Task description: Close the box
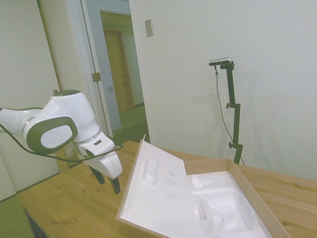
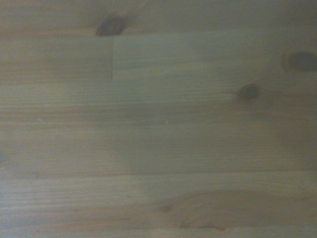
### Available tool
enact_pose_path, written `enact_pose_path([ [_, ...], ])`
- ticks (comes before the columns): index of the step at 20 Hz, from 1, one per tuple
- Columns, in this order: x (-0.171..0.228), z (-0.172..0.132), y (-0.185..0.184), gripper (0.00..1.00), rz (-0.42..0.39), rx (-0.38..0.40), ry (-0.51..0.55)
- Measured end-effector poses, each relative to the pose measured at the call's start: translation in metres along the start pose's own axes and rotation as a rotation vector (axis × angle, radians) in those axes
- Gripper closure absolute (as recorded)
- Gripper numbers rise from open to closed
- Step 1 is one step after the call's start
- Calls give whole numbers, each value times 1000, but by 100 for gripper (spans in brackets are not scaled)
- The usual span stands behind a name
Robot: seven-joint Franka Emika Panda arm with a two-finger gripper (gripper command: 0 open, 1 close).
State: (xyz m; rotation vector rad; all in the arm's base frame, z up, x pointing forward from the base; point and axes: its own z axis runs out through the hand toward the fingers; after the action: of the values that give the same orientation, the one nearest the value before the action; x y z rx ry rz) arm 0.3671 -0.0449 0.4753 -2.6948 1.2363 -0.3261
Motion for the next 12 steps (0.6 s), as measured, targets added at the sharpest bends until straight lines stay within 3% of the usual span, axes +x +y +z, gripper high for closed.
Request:
enact_pose_path([
  [4,24,-48,17,0,46,48,26],
  [7,64,-90,34,0,114,86,34],
  [12,136,-134,44,0,227,150,2],
])
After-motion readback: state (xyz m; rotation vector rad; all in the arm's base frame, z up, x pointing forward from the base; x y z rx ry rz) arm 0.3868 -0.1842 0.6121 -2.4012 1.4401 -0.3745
